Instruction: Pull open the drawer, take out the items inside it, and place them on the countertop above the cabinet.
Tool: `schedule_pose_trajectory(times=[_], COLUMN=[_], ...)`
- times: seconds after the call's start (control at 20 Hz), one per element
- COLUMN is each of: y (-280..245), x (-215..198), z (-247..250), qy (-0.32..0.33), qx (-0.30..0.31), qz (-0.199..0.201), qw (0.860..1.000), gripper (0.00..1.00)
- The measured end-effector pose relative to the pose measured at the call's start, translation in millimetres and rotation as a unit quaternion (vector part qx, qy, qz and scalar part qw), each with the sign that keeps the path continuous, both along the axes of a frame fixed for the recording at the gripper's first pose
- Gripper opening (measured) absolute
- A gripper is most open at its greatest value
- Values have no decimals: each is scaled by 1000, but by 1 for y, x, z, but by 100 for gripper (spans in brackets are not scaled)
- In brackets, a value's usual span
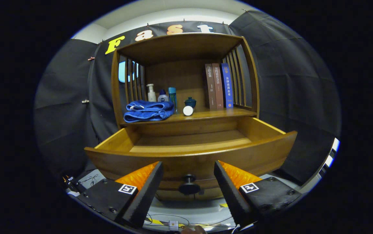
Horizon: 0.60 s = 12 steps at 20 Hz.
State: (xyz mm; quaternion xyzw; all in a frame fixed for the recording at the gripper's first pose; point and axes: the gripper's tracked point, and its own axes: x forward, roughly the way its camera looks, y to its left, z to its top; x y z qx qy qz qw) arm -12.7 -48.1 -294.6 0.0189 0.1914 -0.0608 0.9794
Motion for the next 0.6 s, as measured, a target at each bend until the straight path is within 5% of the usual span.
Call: schedule_pose_trajectory(times=[0.6], y=[3], x=[7], z=[-26], qy=[-1], qx=[-6], qz=[-2], qw=[1000], gripper=[99])
